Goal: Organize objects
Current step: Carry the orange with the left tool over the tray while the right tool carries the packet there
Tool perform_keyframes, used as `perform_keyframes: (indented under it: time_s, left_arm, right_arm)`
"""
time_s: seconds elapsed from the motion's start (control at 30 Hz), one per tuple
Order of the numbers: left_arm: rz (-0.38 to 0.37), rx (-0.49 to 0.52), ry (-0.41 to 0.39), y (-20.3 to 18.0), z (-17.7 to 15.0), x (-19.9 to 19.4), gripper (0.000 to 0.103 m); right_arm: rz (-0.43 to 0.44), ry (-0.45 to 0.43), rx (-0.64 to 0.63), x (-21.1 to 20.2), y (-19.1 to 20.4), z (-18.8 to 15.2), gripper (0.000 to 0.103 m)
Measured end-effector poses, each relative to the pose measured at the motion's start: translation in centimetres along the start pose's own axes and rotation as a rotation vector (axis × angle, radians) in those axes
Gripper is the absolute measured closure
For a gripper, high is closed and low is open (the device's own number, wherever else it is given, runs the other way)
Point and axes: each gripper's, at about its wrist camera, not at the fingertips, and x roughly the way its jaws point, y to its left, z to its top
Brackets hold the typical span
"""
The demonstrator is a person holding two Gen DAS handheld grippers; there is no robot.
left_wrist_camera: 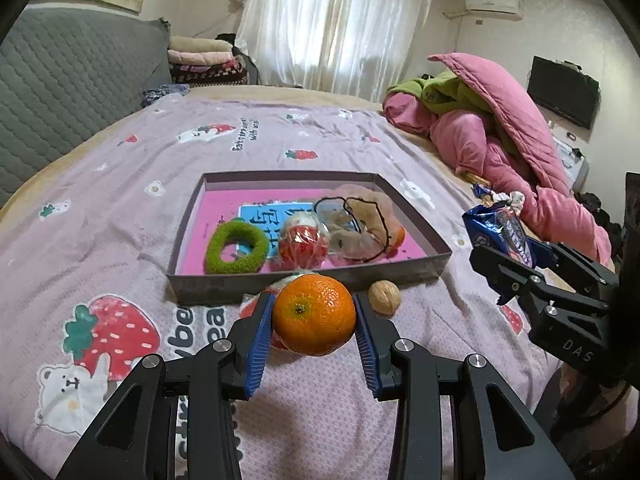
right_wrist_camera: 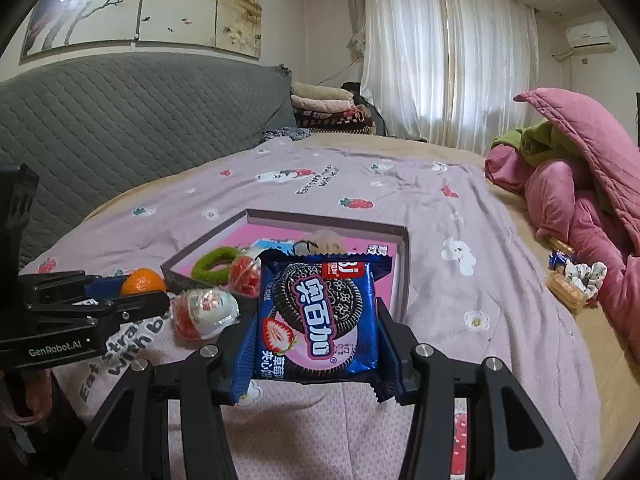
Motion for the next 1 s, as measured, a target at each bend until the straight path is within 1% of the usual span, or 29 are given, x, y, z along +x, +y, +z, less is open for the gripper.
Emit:
perform_keyframes:
  time_s: [0.2,0.53,0.73,1.0]
  left_arm:
    - [0.015,-0.005,-0.035,0.8,1.3,-0.4,0.063]
    - [0.048,-0.017,-0.066,2.6,2.9,-0.7,0.063]
    - [0.061,-0.013,-0.078,3.2,4.0,0.0,0.063]
    - [0.072,-0.012,-0.075,3.9,5.6,1.5,0.063]
  right_arm:
    - [0.005,-0.023,-0.009,-0.1,0.4,1.1,0.051]
    - [0.013,-0.046,-0.016,0.7,0.9,2.8,0.051]
    - [0.007,-0.065,-0.015,1.0,0.8,3.9,0.051]
    - [0.001,-0.078,-0.006,2.3,0.1,5.6,0.051]
